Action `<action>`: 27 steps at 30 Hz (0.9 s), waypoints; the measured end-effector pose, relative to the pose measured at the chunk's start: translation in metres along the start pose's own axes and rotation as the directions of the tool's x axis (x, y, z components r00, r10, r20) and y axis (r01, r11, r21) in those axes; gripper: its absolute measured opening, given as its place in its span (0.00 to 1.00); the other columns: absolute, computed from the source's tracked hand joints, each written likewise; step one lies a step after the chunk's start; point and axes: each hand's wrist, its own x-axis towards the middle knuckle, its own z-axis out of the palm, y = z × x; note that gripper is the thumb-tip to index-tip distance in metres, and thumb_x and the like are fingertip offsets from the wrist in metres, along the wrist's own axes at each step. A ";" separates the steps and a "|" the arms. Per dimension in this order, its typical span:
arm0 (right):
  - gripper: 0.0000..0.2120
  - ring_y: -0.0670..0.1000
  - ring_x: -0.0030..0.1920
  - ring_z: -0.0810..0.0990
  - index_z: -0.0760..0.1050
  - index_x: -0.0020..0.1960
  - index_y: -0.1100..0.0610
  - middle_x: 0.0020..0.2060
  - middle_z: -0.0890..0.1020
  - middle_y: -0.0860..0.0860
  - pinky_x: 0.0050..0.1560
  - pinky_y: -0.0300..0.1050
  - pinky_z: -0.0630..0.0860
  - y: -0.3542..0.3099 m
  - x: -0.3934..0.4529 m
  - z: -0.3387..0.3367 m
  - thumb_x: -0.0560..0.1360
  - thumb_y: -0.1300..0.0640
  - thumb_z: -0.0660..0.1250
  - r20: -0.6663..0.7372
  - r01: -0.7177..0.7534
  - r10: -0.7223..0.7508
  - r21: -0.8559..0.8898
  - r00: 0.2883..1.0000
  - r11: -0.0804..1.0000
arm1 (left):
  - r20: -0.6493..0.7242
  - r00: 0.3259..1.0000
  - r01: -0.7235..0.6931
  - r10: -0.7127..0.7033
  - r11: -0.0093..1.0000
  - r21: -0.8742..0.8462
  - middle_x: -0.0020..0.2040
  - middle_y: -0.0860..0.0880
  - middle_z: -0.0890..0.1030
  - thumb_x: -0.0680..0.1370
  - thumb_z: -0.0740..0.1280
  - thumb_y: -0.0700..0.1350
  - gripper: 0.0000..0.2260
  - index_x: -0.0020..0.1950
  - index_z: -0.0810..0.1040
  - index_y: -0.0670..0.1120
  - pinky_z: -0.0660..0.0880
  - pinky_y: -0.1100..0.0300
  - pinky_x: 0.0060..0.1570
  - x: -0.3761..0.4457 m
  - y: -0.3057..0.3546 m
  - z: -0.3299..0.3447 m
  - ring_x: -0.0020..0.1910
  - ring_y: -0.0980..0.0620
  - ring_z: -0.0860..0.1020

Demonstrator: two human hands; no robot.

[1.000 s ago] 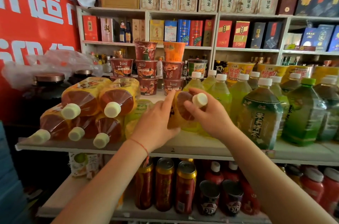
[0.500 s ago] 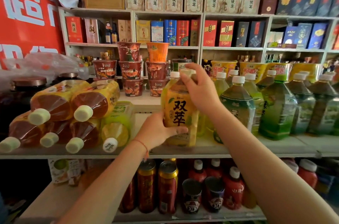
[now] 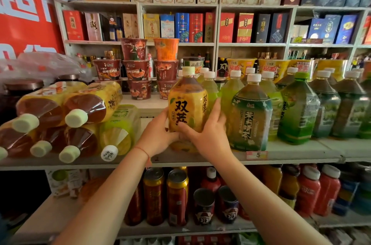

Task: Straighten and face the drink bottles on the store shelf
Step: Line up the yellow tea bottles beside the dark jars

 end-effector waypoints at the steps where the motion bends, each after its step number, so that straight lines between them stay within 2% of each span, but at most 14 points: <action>1: 0.61 0.62 0.78 0.55 0.30 0.79 0.49 0.79 0.50 0.58 0.72 0.62 0.64 0.001 -0.001 0.000 0.68 0.31 0.71 0.012 0.007 -0.007 -0.015 1.000 1.000 | -0.021 1.000 0.007 -0.007 1.000 0.006 0.64 0.58 0.77 0.72 0.78 0.51 0.33 0.74 0.68 0.56 0.75 0.59 0.55 -0.001 -0.001 -0.001 0.60 0.55 0.76; 3: 0.61 0.61 0.77 0.57 0.30 0.79 0.51 0.79 0.51 0.58 0.71 0.59 0.65 0.003 -0.003 -0.001 0.68 0.31 0.71 0.040 -0.007 0.009 -0.041 0.999 0.999 | -0.075 0.997 0.026 -0.023 0.999 0.034 0.68 0.53 0.75 0.72 0.77 0.53 0.34 0.76 0.68 0.54 0.75 0.52 0.60 -0.004 -0.004 -0.001 0.65 0.49 0.75; 5: 0.62 0.60 0.77 0.59 0.31 0.79 0.54 0.79 0.53 0.58 0.71 0.57 0.66 0.002 -0.003 -0.004 0.68 0.31 0.71 0.069 -0.047 0.053 -0.077 0.996 0.996 | -0.126 0.992 0.022 -0.013 0.997 0.074 0.69 0.50 0.75 0.73 0.76 0.56 0.33 0.75 0.69 0.54 0.74 0.51 0.61 -0.008 -0.003 0.002 0.66 0.48 0.74; 7: 0.63 0.60 0.76 0.60 0.33 0.80 0.57 0.78 0.54 0.59 0.71 0.56 0.67 0.002 0.001 -0.009 0.67 0.31 0.72 0.109 -0.080 0.090 -0.092 0.990 0.993 | -0.158 0.987 -0.013 0.028 0.996 0.092 0.65 0.51 0.76 0.74 0.75 0.56 0.29 0.73 0.71 0.53 0.76 0.53 0.57 -0.012 0.000 0.005 0.63 0.49 0.75; 9: 0.65 0.61 0.76 0.61 0.34 0.80 0.58 0.78 0.54 0.60 0.70 0.56 0.67 0.001 0.005 -0.014 0.65 0.31 0.73 0.157 -0.111 0.123 -0.080 0.980 0.991 | -0.125 0.992 -0.012 0.012 1.000 -0.001 0.61 0.56 0.77 0.75 0.75 0.53 0.28 0.73 0.69 0.53 0.77 0.60 0.52 -0.019 0.005 0.007 0.60 0.51 0.78; 11: 0.68 0.60 0.77 0.60 0.36 0.80 0.58 0.78 0.55 0.59 0.72 0.57 0.65 0.001 0.010 -0.018 0.61 0.30 0.76 0.205 -0.157 0.166 -0.058 0.965 0.986 | -0.037 0.999 0.019 -0.023 0.995 -0.095 0.58 0.59 0.76 0.74 0.77 0.50 0.33 0.74 0.64 0.54 0.77 0.63 0.51 -0.024 0.009 0.007 0.59 0.55 0.78; 13: 0.73 0.60 0.76 0.61 0.39 0.80 0.56 0.78 0.58 0.58 0.74 0.60 0.63 0.001 0.015 -0.020 0.53 0.27 0.76 0.236 -0.189 0.186 -0.012 0.954 0.982 | 0.002 1.000 0.021 -0.021 0.997 -0.081 0.58 0.61 0.76 0.71 0.79 0.51 0.38 0.74 0.62 0.55 0.75 0.65 0.50 -0.027 0.013 0.009 0.56 0.58 0.77; 15: 0.78 0.59 0.76 0.63 0.41 0.79 0.55 0.77 0.62 0.56 0.74 0.62 0.64 0.005 0.020 -0.019 0.43 0.21 0.73 0.231 -0.208 0.188 0.066 0.955 0.976 | -0.031 0.999 0.004 -0.004 1.000 -0.016 0.59 0.59 0.77 0.69 0.80 0.54 0.40 0.74 0.61 0.54 0.76 0.60 0.53 -0.028 0.016 0.014 0.57 0.56 0.77; 17: 0.74 0.58 0.74 0.66 0.46 0.79 0.54 0.75 0.66 0.54 0.72 0.62 0.66 0.007 0.021 -0.015 0.45 0.20 0.72 0.208 -0.205 0.176 0.129 0.962 0.970 | -0.073 0.997 -0.010 0.012 1.000 0.021 0.63 0.56 0.78 0.69 0.79 0.55 0.40 0.74 0.61 0.53 0.78 0.55 0.57 -0.030 0.019 0.020 0.59 0.53 0.78; 19: 0.62 0.57 0.75 0.64 0.47 0.79 0.54 0.75 0.64 0.54 0.72 0.61 0.67 -0.002 0.011 -0.013 0.59 0.27 0.74 0.124 -0.152 0.137 0.122 0.983 0.981 | -0.102 0.995 -0.012 0.012 1.000 0.008 0.63 0.55 0.79 0.69 0.79 0.56 0.39 0.73 0.63 0.54 0.79 0.52 0.58 -0.031 0.022 0.024 0.59 0.53 0.79; 21: 0.52 0.57 0.78 0.57 0.43 0.80 0.56 0.78 0.56 0.56 0.74 0.60 0.65 -0.010 0.001 -0.007 0.72 0.42 0.73 0.005 -0.026 0.025 0.072 1.000 0.997 | -0.115 0.993 -0.022 0.019 0.999 -0.023 0.60 0.57 0.80 0.71 0.78 0.54 0.35 0.73 0.65 0.54 0.79 0.54 0.57 -0.031 0.024 0.026 0.57 0.54 0.79; 22: 0.49 0.58 0.79 0.55 0.41 0.81 0.59 0.79 0.54 0.57 0.75 0.59 0.64 -0.013 -0.003 -0.004 0.76 0.49 0.72 -0.064 0.054 -0.052 0.042 0.997 0.998 | -0.117 0.993 -0.034 0.028 0.998 -0.043 0.58 0.58 0.80 0.73 0.77 0.52 0.32 0.73 0.66 0.55 0.79 0.56 0.57 -0.032 0.025 0.026 0.56 0.56 0.79; 25: 0.42 0.63 0.79 0.51 0.44 0.80 0.66 0.78 0.52 0.65 0.74 0.63 0.64 -0.019 -0.007 0.005 0.77 0.61 0.68 -0.297 0.266 -0.281 -0.089 0.913 0.960 | -0.083 0.996 -0.049 0.044 0.997 -0.055 0.56 0.57 0.80 0.79 0.71 0.45 0.24 0.73 0.68 0.54 0.79 0.57 0.56 -0.035 0.030 0.025 0.55 0.54 0.81; 27: 0.35 0.65 0.79 0.50 0.52 0.78 0.67 0.77 0.54 0.67 0.75 0.65 0.60 -0.020 -0.006 0.013 0.76 0.65 0.65 -0.368 0.366 -0.441 -0.259 0.819 0.894 | -0.048 0.995 -0.084 0.093 0.985 0.153 0.56 0.51 0.83 0.81 0.67 0.45 0.17 0.70 0.73 0.51 0.79 0.52 0.54 -0.037 0.033 0.015 0.54 0.48 0.82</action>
